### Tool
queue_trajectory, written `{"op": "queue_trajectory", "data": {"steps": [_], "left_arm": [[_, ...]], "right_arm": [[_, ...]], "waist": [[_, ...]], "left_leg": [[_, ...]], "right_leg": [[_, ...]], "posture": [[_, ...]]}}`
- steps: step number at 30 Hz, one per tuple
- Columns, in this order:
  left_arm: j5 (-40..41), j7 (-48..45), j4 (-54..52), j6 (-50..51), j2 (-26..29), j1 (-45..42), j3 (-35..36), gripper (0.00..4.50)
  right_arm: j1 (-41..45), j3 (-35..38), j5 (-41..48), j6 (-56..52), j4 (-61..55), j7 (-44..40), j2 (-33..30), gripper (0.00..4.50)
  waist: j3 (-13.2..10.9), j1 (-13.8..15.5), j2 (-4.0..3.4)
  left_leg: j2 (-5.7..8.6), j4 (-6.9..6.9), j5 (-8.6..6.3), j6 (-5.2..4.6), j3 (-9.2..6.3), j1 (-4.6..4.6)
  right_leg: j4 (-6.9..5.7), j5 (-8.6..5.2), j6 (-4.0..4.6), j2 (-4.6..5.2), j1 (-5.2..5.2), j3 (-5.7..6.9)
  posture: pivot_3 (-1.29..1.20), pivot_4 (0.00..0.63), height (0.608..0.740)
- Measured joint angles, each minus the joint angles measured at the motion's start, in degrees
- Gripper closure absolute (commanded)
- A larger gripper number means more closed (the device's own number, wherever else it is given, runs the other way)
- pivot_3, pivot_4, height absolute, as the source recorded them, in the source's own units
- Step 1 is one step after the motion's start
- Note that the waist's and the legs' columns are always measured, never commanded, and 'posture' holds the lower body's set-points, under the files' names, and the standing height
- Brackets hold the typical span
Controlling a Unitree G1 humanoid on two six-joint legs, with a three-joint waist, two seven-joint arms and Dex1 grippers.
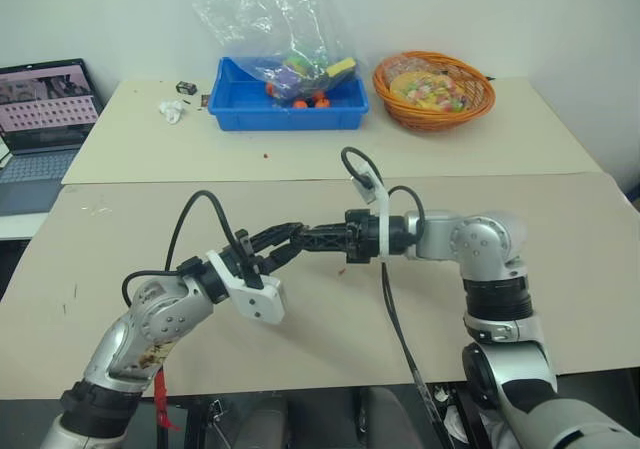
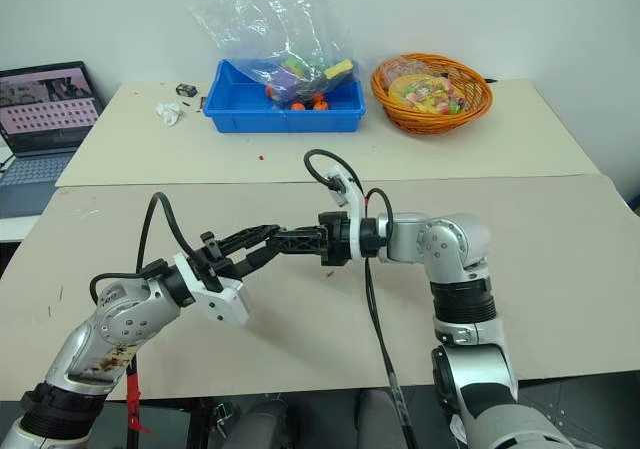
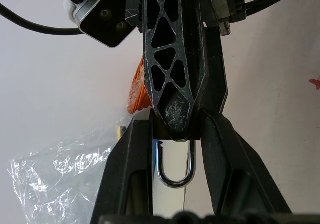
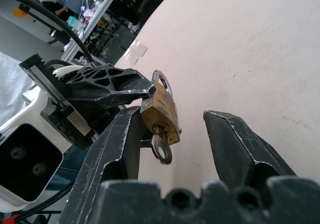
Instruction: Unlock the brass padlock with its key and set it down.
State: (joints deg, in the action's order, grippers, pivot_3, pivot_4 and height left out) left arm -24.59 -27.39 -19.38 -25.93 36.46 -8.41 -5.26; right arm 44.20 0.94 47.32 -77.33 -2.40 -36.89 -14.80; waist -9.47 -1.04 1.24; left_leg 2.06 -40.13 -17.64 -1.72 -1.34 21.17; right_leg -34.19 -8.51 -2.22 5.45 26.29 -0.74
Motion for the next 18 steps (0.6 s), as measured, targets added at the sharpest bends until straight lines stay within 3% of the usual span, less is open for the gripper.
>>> {"op": "queue_trajectory", "data": {"steps": [2, 9, 10, 18], "left_arm": [[0.01, -0.13, 0.0, 0.02, 0.0, 0.07, 0.0, 3.67], [0.05, -0.46, 0.01, 0.76, 0.05, 0.08, 0.04, 3.67], [0.07, -0.54, 0.01, 0.78, 0.06, 0.09, 0.04, 3.67], [0.13, -0.64, 0.02, 0.91, 0.1, 0.09, 0.07, 3.67]], "right_arm": [[0.17, 0.0, -0.01, 0.16, 0.33, 0.0, -0.01, 2.02], [0.26, -0.18, 0.04, 0.69, 0.32, 0.39, 0.54, 4.05], [0.27, -0.25, -0.01, 0.72, 0.3, 0.57, 0.55, 4.18], [0.27, -0.39, -0.01, 0.8, 0.28, 0.81, 0.59, 4.25]], "waist": [[0.0, 0.0, 0.0], [0.0, -0.02, 0.0], [0.0, -0.01, 0.0], [0.0, -0.01, 0.0]], "left_leg": [[0.0, 0.0, 0.0, 0.0, 0.0, 0.0], [0.0, 0.0, 0.0, 0.0, 0.0, 0.0], [0.0, 0.0, 0.0, 0.0, 0.0, 0.0], [0.0, 0.0, 0.0, 0.0, 0.0, 0.0]], "right_leg": [[0.0, 0.0, 0.0, 0.0, 0.0, 0.0], [-0.01, 0.0, 0.0, 0.0, 0.0, 0.0], [0.0, 0.0, 0.0, 0.0, 0.0, 0.0], [0.0, 0.0, 0.0, 0.0, 0.0, 0.0]], "posture": [[0.0, 0.15, 0.728], [0.0, 0.15, 0.728], [0.0, 0.15, 0.728], [0.0, 0.15, 0.728]]}}
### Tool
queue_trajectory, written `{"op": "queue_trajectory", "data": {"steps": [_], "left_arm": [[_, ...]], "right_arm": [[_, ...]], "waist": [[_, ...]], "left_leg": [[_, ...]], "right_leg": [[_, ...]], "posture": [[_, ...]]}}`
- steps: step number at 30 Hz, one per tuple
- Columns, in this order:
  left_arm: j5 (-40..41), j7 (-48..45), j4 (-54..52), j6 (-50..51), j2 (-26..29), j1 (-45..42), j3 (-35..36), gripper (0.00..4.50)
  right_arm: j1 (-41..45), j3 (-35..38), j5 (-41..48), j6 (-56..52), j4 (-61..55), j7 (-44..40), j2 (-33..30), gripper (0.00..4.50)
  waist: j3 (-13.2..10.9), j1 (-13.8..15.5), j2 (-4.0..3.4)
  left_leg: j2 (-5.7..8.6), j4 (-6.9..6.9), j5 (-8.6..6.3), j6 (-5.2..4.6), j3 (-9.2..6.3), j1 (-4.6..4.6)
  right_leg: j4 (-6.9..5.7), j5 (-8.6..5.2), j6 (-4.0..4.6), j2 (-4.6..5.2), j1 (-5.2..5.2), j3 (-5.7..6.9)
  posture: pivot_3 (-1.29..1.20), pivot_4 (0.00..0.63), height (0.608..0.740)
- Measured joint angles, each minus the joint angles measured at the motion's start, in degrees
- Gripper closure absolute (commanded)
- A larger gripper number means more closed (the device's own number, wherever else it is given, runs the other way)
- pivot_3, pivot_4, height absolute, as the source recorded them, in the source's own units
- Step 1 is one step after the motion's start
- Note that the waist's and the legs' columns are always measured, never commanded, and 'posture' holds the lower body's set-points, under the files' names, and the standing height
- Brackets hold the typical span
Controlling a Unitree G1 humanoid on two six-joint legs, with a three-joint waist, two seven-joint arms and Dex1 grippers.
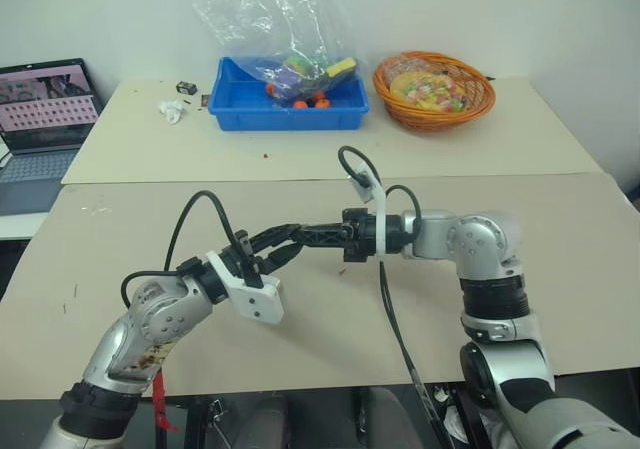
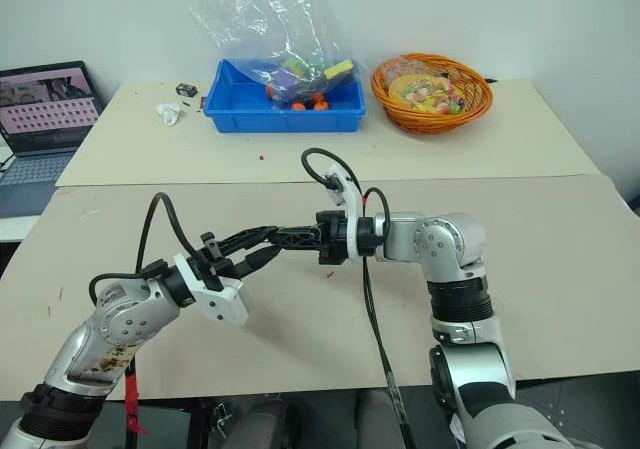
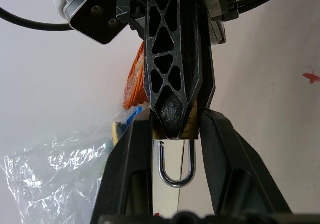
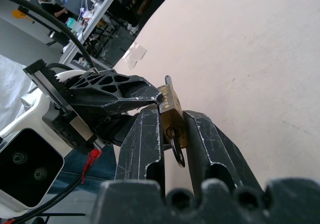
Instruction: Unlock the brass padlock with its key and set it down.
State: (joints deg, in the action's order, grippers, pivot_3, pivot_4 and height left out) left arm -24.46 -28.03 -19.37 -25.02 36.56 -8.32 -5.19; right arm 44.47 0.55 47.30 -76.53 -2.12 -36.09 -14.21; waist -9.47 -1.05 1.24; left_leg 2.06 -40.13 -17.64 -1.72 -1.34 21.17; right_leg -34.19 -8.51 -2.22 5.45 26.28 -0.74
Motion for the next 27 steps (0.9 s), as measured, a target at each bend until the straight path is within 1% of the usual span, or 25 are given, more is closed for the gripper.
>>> {"op": "queue_trajectory", "data": {"steps": [10, 11, 12, 16, 21, 23, 25, 26, 27], "left_arm": [[1.27, -0.38, -0.08, 1.14, -0.01, 0.06, -0.01, 3.67], [1.76, -0.53, -0.1, 1.32, -0.01, 0.09, -0.01, 2.65], [2.07, -0.55, -0.22, 1.37, -0.01, 0.19, 0.04, 2.48], [2.08, -0.31, -1.0, 1.5, 0.08, 0.44, 1.49, 0.97], [2.4, -0.27, -1.83, 1.84, 0.23, 2.09, 2.88, 0.97], [4.0, -0.31, -2.53, 3.04, 0.2, 3.09, 4.03, 0.97], [7.12, -1.16, -3.04, 5.47, -0.02, 4.08, 4.96, 0.97], [9.83, -2.19, -3.69, 7.76, -0.32, 4.67, 5.13, 0.97], [14.4, -3.89, -4.98, 11.36, -0.81, 5.67, 5.2, 0.97]], "right_arm": [[0.27, -0.85, -0.58, 1.4, 0.92, -0.81, -0.36, 4.25], [0.34, -0.85, -0.56, 1.44, 1.14, -0.91, -0.36, 4.25], [0.36, -0.68, -0.66, 1.61, 1.46, -0.81, -0.42, 4.25], [0.43, 0.52, -1.47, 2.52, 3.48, -0.44, -2.03, 4.25], [1.36, 0.28, -3.32, 4.95, 7.3, -1.2, -3.22, 4.25], [1.99, 0.43, -3.96, 5.95, 9.04, -1.45, -4.44, 4.25], [2.41, 0.55, -4.04, 6.15, 9.5, -2.08, -4.62, 4.25], [2.54, 0.55, -3.99, 6.15, 9.51, -2.48, -4.65, 4.25], [2.74, 0.55, -3.87, 6.15, 9.51, -2.93, -4.76, 4.25]], "waist": [[0.0, 0.0, 0.0], [0.0, 0.01, 0.0], [0.0, 0.01, 0.0], [0.0, 0.08, 0.0], [0.0, -0.13, 0.0], [0.0, -0.05, 0.0], [0.0, -0.08, 0.0], [0.0, -0.14, 0.0], [0.0, -0.18, 0.0]], "left_leg": [[0.0, 0.0, 0.0, 0.0, 0.0, 0.0], [0.0, 0.0, 0.0, 0.0, 0.0, 0.0], [0.0, 0.0, 0.0, 0.0, 0.0, 0.0], [0.0, 0.0, 0.0, 0.0, 0.0, 0.0], [0.0, -0.01, 0.0, 0.0, 0.02, 0.0], [-0.02, 0.0, 0.0, 0.0, 0.01, 0.0], [-0.03, 0.0, 0.0, 0.0, 0.01, 0.0], [-0.03, -0.01, 0.0, -0.01, 0.01, 0.0], [-0.03, -0.02, -0.01, -0.03, 0.01, 0.01]], "right_leg": [[0.0, 0.0, 0.0, 0.0, 0.0, 0.0], [0.0, 0.0, 0.0, 0.0, 0.0, 0.0], [0.0, 0.0, 0.0, 0.0, 0.0, 0.0], [0.01, 0.0, 0.0, 0.0, 0.0, 0.0], [0.01, 0.0, 0.0, 0.0, 0.0, -0.01], [0.01, 0.0, 0.0, -0.01, 0.0, 0.0], [0.01, 0.0, 0.0, -0.01, 0.0, -0.01], [0.02, 0.0, 0.0, -0.01, 0.0, -0.01], [0.0, 0.0, 0.0, 0.0, 0.0, -0.01]], "posture": [[0.0, 0.15, 0.728], [0.0, 0.15, 0.728], [0.0, 0.15, 0.728], [0.0, 0.15, 0.728], [0.0, 0.15, 0.728], [0.0, 0.15, 0.728], [0.0, 0.15, 0.728], [0.0, 0.15, 0.728], [0.0, 0.15, 0.728]]}}
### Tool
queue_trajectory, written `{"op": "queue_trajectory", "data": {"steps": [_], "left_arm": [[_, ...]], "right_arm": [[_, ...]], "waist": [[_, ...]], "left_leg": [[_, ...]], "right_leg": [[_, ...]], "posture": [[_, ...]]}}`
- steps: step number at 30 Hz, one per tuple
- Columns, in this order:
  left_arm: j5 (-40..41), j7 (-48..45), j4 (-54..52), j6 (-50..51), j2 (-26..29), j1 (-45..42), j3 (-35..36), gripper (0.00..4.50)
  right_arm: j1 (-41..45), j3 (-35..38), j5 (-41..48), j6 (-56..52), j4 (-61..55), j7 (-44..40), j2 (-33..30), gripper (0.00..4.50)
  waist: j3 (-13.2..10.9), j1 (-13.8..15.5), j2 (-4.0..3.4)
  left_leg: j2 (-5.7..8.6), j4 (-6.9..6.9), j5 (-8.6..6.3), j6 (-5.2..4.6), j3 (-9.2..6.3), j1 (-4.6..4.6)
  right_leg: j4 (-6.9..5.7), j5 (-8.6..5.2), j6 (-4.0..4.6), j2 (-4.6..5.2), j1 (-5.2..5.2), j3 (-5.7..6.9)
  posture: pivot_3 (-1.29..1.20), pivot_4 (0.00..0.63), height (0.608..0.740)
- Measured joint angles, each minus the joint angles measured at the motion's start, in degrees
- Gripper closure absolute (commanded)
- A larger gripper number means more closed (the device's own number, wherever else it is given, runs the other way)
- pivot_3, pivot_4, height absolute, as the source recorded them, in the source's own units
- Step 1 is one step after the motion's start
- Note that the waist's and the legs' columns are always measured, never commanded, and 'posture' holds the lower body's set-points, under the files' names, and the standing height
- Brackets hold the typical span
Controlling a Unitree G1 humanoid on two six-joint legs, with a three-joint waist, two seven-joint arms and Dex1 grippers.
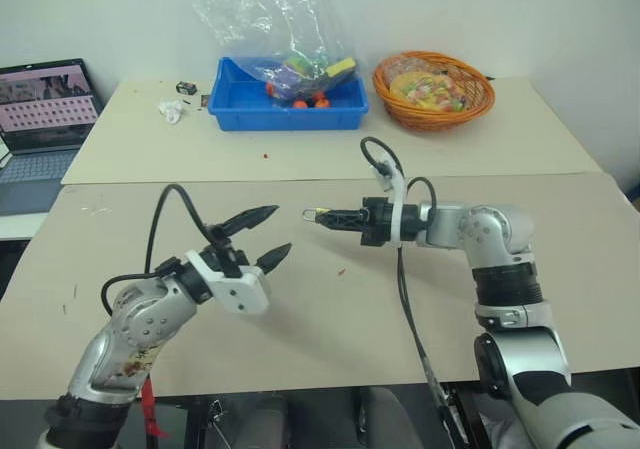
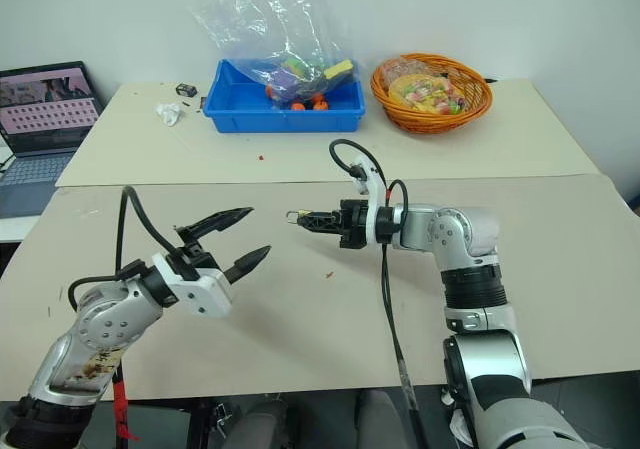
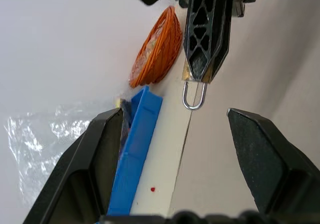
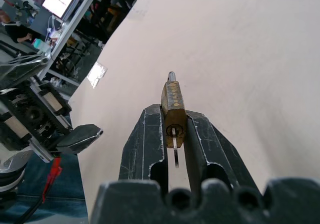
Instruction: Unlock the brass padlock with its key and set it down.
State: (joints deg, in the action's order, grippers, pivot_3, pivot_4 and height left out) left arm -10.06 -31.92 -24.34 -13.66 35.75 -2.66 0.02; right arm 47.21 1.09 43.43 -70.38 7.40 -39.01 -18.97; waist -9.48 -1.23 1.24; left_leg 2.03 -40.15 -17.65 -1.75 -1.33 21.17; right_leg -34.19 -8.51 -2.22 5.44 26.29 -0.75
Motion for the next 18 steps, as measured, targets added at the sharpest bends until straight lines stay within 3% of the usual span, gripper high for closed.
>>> {"op": "queue_trajectory", "data": {"steps": [2, 5, 12, 18], "left_arm": [[7.46, -2.75, -2.8, 5.94, -0.47, 1.56, -0.1, 0.97], [19.89, -4.79, -8.14, 19.66, -1.44, 1.74, 0.07, 1.74], [40.86, -3.2, -12.59, 42.21, -2.32, -2.79, 2.73, 4.35], [47.35, -0.14, -13.35, 49.42, -2.24, -4.5, 4.87, 4.45]], "right_arm": [[0.26, 0.0, 0.18, -0.01, -0.01, -1.12, -0.69, 4.25], [0.33, -0.59, 0.55, -0.05, -0.32, -3.97, -1.84, 4.25], [0.15, -1.32, 1.33, -0.18, -3.1, -8.6, -3.07, 4.25], [-1.08, -1.58, 2.05, -0.3, -4.66, -9.72, -4.29, 4.25]], "waist": [[0.0, 0.01, 0.0], [0.0, 0.21, 0.0], [0.0, 0.14, 0.0], [0.0, 0.19, 0.0]], "left_leg": [[-0.01, -0.02, -0.01, -0.02, -0.01, 0.0], [-0.02, -0.07, -0.01, -0.03, -0.04, 0.0], [-0.01, -0.15, -0.02, -0.03, -0.04, -0.02], [0.02, -0.15, 0.0, 0.01, -0.04, -0.02]], "right_leg": [[0.02, 0.0, 0.0, 0.0, 0.0, 0.0], [0.0, 0.0, 0.0, -0.02, -0.05, 0.01], [-0.01, 0.0, 0.0, -0.1, -0.08, 0.0], [0.02, 0.0, 0.0, -0.1, -0.08, -0.02]], "posture": [[0.0, 0.15, 0.728], [0.0, 0.15, 0.728], [0.0, 0.15, 0.728], [0.0, 0.15, 0.728]]}}
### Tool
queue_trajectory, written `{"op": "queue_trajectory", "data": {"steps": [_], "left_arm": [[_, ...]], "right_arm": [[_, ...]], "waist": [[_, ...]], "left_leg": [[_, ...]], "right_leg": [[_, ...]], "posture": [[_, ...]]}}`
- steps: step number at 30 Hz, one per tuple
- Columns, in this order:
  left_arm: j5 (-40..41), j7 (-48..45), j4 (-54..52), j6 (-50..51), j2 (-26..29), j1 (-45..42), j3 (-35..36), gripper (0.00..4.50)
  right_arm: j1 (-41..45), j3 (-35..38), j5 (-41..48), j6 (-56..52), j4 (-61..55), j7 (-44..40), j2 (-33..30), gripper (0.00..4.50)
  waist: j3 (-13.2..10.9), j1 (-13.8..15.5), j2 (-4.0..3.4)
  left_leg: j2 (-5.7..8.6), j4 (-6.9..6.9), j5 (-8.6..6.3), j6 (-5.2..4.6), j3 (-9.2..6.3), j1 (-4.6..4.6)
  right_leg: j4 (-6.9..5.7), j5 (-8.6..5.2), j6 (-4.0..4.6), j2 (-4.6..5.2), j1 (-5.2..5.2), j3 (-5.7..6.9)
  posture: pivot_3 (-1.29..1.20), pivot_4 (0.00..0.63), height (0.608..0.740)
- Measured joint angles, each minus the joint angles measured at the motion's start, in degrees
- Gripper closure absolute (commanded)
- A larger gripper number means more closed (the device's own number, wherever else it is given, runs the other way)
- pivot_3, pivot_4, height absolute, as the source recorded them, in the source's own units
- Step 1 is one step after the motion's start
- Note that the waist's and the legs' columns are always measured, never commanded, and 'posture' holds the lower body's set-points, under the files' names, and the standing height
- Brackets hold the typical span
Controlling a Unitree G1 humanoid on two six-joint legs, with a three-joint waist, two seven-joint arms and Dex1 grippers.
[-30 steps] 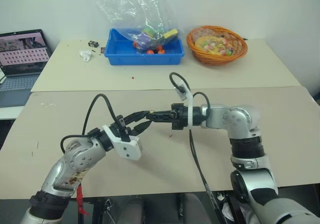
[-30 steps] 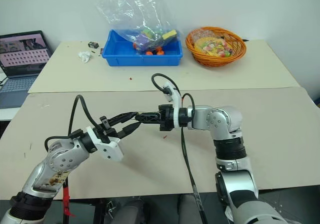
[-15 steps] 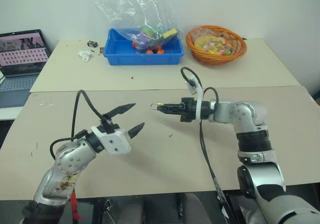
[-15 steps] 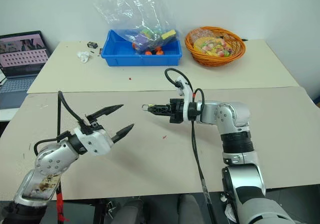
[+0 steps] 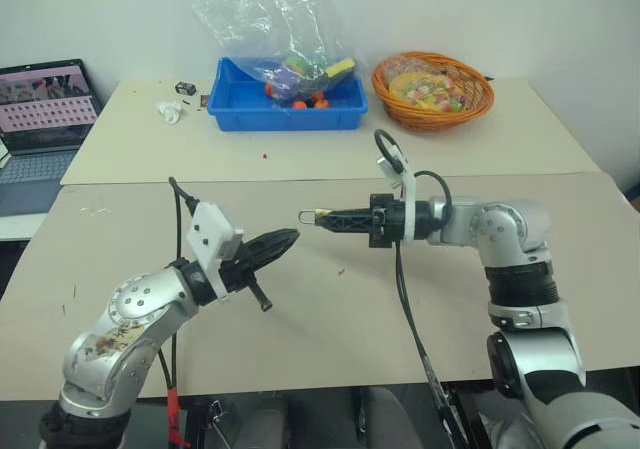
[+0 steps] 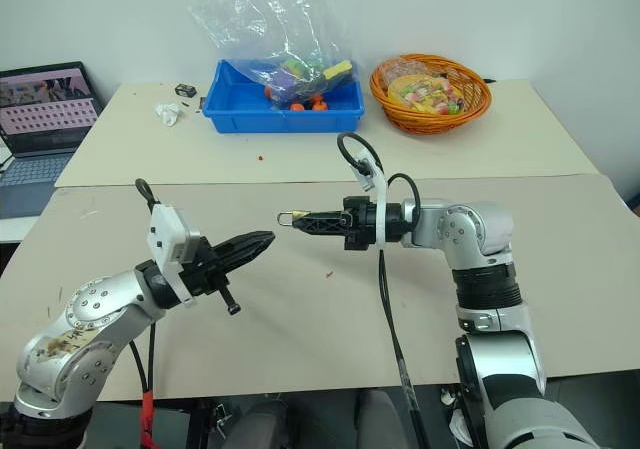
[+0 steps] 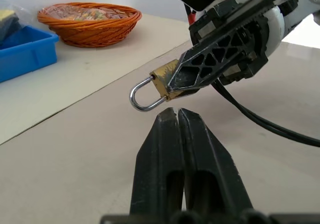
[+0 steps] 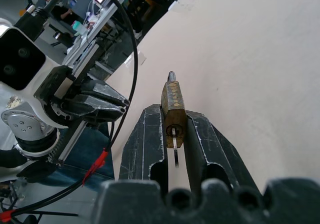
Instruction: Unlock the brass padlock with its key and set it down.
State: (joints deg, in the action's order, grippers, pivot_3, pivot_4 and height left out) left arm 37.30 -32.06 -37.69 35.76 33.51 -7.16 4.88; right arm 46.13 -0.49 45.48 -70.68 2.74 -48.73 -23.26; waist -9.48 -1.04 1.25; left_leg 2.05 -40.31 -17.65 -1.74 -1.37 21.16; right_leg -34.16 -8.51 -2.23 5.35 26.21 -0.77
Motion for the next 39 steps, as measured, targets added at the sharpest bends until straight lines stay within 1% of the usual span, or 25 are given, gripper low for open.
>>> {"op": "queue_trajectory", "data": {"steps": [8, 28, 39], "left_arm": [[1.04, 0.57, -0.72, 1.07, 0.04, -1.01, -0.24, 4.45], [0.63, 0.2, -0.64, 1.06, 0.04, -1.9, -1.38, 4.45], [0.53, 0.98, -0.64, 1.06, 0.04, -1.9, -1.38, 4.45]], "right_arm": [[-2.52, 0.03, 2.67, -0.5, -4.54, -2.31, -1.82, 4.25], [-4.41, -1.05, 3.6, -0.86, -9.69, -1.54, -1.92, 4.25], [-4.58, -1.12, 5.68, -1.14, -11.9, -1.49, -1.96, 4.25]], "waist": [[0.0, 0.22, 0.0], [0.0, 0.21, 0.01], [0.0, 0.2, 0.01]], "left_leg": [[0.02, 0.0, 0.0, 0.0, 0.0, 0.0], [0.02, 0.0, 0.0, 0.0, 0.01, 0.0], [0.02, 0.0, 0.0, 0.0, 0.01, 0.0]], "right_leg": [[0.03, 0.0, 0.0, 0.01, -0.01, -0.01], [0.04, 0.0, 0.0, 0.01, -0.02, -0.01], [0.05, 0.0, 0.0, 0.01, -0.02, -0.01]], "posture": [[0.0, 0.15, 0.728], [0.0, 0.15, 0.728], [0.0, 0.15, 0.728]]}}
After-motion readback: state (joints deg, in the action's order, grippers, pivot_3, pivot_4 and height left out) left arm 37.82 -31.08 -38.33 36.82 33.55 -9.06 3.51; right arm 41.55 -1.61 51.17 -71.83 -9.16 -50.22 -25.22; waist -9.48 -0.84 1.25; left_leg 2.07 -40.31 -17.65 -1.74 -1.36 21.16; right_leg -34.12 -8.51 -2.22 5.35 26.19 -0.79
